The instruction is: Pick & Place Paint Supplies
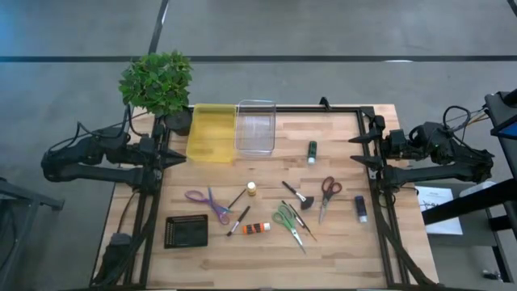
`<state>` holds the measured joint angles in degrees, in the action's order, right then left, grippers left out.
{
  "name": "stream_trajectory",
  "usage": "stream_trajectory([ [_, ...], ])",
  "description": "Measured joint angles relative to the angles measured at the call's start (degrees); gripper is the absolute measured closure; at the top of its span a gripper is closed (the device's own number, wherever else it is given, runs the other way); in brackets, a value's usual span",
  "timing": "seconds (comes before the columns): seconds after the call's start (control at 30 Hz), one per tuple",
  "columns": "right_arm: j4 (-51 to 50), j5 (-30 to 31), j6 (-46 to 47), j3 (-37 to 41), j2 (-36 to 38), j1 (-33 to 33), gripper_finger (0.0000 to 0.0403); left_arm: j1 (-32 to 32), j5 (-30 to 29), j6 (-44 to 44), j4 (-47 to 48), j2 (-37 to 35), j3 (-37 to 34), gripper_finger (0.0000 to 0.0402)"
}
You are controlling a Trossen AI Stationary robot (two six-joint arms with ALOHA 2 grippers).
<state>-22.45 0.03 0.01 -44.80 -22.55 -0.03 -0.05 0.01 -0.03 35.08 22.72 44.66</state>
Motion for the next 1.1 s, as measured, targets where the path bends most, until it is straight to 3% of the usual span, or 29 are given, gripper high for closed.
stream_trajectory([
  [0.37, 0.5, 0.0, 0.0, 0.0, -0.1, 0.0, 0.0174, 0.0, 0.0, -4.8, -0.6, 0.0, 0.0, 0.0358],
  [0.83, 3.5, 0.1, 2.3, 0.0, -0.1, 0.0, 0.0174, 0.0, -1.7, 0.7, -5.7, 5.3, 0.0, 0.0358],
  [1.1, 5.9, 8.1, 5.4, 0.0, -0.2, 0.0, 0.0174, 0.0, -4.7, 4.6, -7.5, 11.0, 0.0, 0.0358],
])
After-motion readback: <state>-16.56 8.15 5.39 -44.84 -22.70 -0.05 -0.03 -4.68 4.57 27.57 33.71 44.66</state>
